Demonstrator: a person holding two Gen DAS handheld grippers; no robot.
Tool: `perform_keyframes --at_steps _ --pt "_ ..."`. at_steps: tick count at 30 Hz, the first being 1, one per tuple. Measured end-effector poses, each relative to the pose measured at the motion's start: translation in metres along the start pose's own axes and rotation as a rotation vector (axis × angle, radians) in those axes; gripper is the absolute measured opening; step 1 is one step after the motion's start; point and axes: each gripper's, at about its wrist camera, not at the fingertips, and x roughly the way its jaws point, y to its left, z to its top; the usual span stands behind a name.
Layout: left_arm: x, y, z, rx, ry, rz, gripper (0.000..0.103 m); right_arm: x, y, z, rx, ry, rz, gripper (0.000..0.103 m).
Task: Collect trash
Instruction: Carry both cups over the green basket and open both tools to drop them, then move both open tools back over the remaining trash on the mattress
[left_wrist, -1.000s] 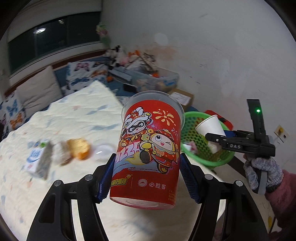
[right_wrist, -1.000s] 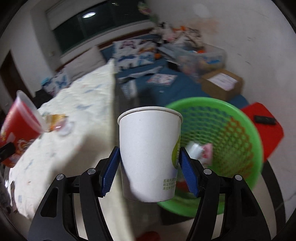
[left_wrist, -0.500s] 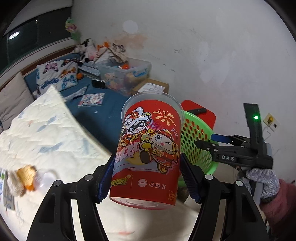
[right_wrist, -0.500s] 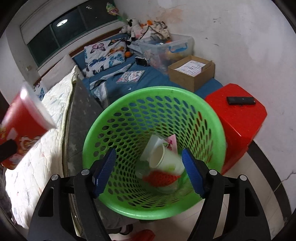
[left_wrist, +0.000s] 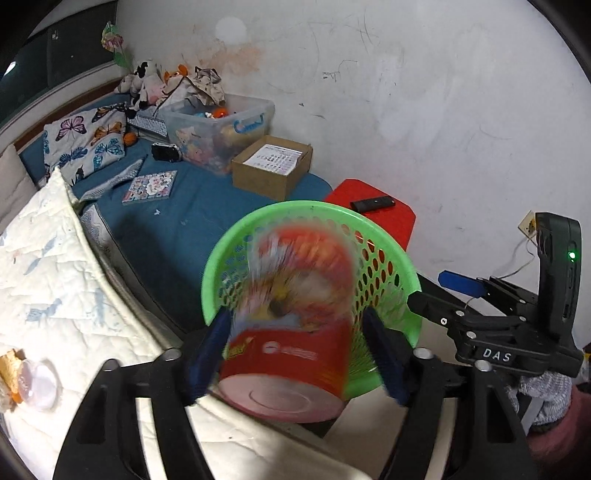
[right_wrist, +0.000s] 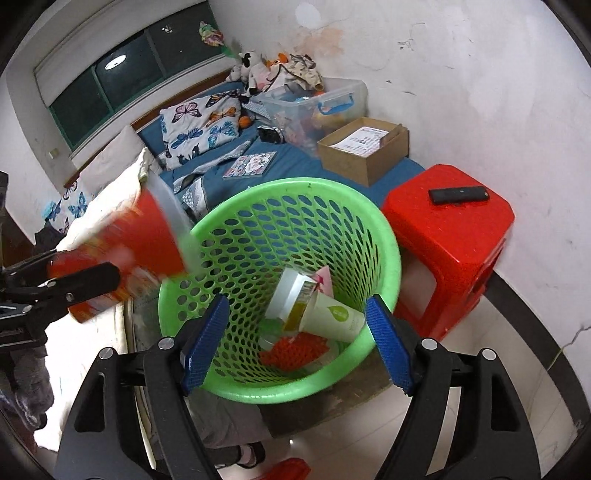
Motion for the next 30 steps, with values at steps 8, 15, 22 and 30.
perform_keyframes --at_steps 8,15,22,30 --pt "-0.009 0.003 -0.009 -0.019 -0.015 -0.008 0.077 -0.008 0.001 -0.001 0.005 -0.008 0.02 0.076" --pt "-0.047 0.028 -0.035 -0.069 -0.06 0.073 0.077 -0.012 0.025 0.001 -0.027 -0.012 0.067 0.077" --pt "-0.09 0.069 -0.066 -0.161 -0.099 0.169 0.077 -0.009 0.068 0.003 -0.099 -0.005 0.134 0.077" --pt "-0.132 0.121 -0.103 -0.276 -0.132 0.274 0.076 0.0 0.13 0.003 -0.202 0.018 0.204 0.076"
